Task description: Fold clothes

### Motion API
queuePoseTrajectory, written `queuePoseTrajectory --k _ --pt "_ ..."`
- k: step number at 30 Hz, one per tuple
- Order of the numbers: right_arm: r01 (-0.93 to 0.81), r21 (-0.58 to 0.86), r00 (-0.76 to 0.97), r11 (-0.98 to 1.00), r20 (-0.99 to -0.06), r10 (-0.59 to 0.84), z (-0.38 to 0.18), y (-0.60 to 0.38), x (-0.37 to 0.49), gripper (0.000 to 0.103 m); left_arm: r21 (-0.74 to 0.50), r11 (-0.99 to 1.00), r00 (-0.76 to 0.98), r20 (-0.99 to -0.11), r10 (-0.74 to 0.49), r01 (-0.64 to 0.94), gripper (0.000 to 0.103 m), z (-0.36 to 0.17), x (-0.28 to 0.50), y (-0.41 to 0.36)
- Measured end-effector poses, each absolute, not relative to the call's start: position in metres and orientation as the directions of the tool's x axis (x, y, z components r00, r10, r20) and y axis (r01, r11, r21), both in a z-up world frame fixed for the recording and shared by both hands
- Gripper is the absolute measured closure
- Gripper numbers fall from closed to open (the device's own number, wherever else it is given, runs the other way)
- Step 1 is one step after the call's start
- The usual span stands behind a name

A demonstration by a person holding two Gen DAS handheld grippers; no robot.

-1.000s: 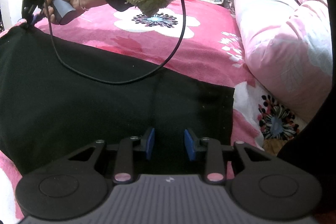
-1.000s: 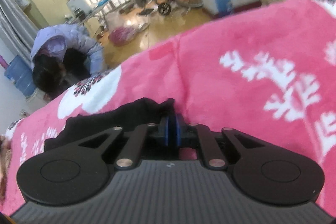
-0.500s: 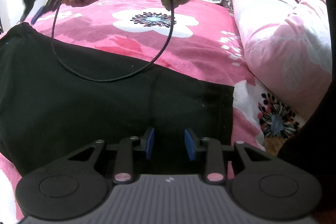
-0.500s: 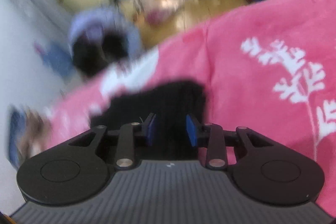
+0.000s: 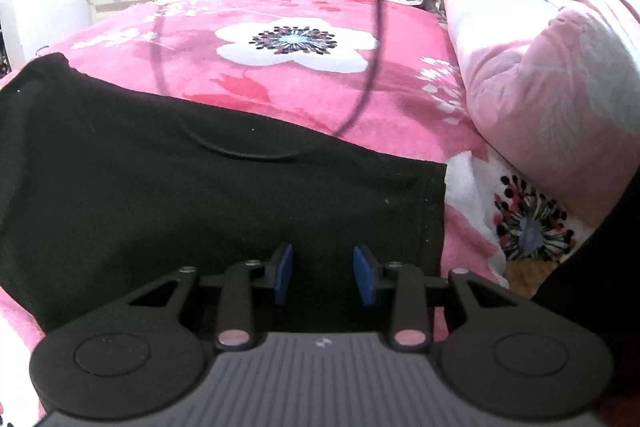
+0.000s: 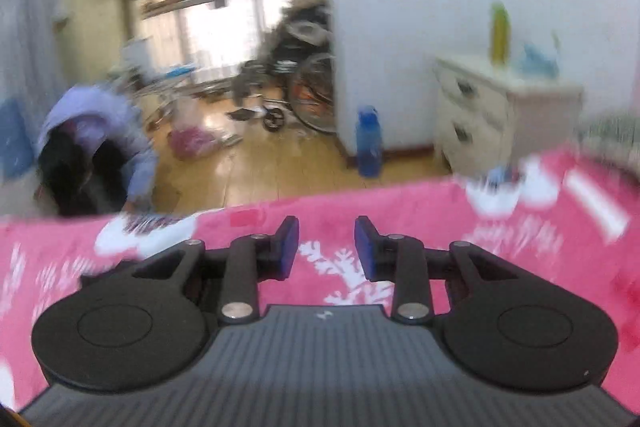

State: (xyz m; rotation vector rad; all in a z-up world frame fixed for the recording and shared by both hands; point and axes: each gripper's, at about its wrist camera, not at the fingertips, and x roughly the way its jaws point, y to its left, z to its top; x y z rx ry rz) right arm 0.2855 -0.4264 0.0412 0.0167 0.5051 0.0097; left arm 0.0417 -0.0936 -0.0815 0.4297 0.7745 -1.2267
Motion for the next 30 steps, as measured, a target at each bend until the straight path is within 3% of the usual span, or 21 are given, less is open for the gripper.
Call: queuePoseTrajectory --k 2,5,9,14,19,23,26,30 --pt "-0.110 -0.060 0.840 0.992 -0.539 0.060 0.053 -0.415 0.266 0.072 -0.107 0.307 0.134 -0.731 -0.669 0.946 0.067 -0.079 0.041 -0.092" --pt "-0.275 -0.066 0.736 0.959 -0.656 0.166 0.049 -0.386 0.246 0.072 -0.097 0.298 0.134 -0.734 -0.666 0.950 0.066 -0.078 0.036 -0.090" --pt "-0.372 -0.009 0.581 0.928 -0.782 0.225 -0.007 -0.332 0.245 0.074 -0.081 0.287 0.135 -0.740 -0.659 0.954 0.066 -0.081 0.027 -0.089" --pt "-0.408 -0.056 0.441 0.911 -0.886 0.143 -0.077 -0.304 0.223 0.074 -0.049 0.287 0.156 -0.747 -0.646 0.957 0.064 -0.082 0.014 -0.087" --pt "-0.250 0.042 0.387 0.967 -0.912 0.140 -0.083 -0.360 0.180 0.074 -0.072 0.301 0.149 -0.747 -0.648 0.951 0.064 -0.082 0.008 -0.074" --pt "-0.224 -0.034 0.376 0.974 -0.925 0.054 -0.068 -0.371 0.161 0.074 -0.094 0.306 0.139 -0.741 -0.657 0.947 0.064 -0.074 0.010 -0.063" --pt "-0.215 -0.027 0.474 0.976 -0.877 0.081 -0.032 -0.359 0.176 0.072 -0.093 0.325 0.163 -0.717 -0.677 0.941 0.064 -0.062 0.018 -0.056" --pt "-0.332 -0.012 0.604 0.943 -0.770 0.203 0.012 -0.301 0.226 0.071 -0.116 0.377 0.180 -0.728 -0.662 0.919 0.064 -0.065 0.036 -0.058"
